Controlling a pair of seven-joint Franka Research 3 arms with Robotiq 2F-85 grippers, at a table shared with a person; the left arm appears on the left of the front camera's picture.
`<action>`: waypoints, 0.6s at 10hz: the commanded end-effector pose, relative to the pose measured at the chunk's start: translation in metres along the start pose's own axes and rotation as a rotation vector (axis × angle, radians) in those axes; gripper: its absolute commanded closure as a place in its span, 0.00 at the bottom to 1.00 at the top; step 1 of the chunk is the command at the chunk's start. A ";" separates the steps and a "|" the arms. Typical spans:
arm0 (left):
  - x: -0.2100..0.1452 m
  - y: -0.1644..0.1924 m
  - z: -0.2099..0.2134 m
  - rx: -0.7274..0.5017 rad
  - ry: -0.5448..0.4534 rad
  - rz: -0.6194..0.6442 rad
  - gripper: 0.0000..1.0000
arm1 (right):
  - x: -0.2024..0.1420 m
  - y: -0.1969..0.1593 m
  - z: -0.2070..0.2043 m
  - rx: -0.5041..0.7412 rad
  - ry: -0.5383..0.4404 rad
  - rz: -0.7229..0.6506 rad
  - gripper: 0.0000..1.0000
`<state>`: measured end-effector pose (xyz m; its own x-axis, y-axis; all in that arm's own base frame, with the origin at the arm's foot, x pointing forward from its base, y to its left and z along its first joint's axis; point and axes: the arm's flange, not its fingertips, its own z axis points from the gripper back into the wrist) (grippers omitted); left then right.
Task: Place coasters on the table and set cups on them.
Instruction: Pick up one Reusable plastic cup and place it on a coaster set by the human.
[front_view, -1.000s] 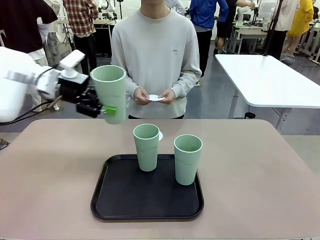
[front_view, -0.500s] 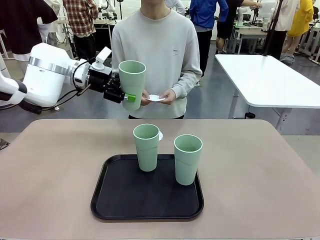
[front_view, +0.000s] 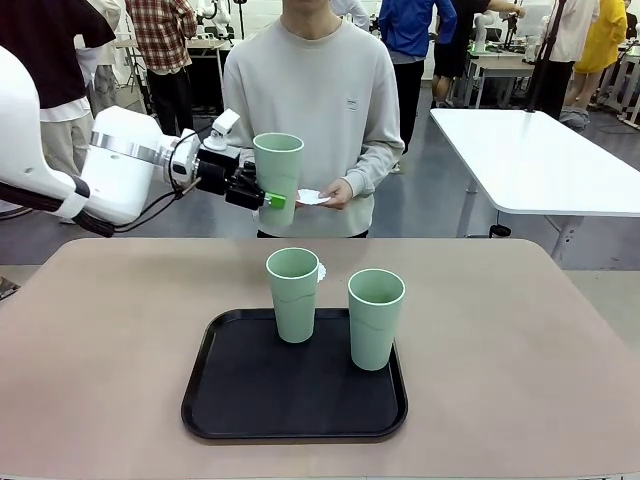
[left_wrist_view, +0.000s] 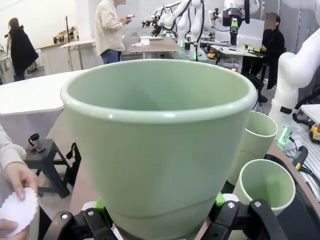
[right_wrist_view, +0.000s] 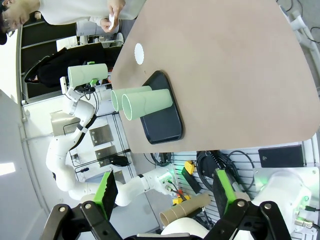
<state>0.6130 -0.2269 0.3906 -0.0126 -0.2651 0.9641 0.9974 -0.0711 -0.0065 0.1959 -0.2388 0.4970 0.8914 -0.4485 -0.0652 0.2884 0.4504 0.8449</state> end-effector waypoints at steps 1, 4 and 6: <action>0.007 0.005 -0.011 -0.005 -0.041 -0.028 0.16 | 0.000 0.000 -0.001 0.020 0.003 0.011 0.00; -0.003 -0.001 -0.007 -0.009 -0.006 0.002 0.16 | 0.000 0.000 -0.001 0.020 0.003 0.011 0.00; -0.003 -0.001 -0.007 -0.009 -0.006 0.002 0.16 | 0.000 0.000 -0.001 0.020 0.003 0.011 0.00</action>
<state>0.6117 -0.2326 0.3847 -0.0165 -0.2517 0.9677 0.9968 -0.0794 -0.0036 0.1959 -0.2388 0.4970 0.8914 -0.4485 -0.0652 0.2884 0.4504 0.8449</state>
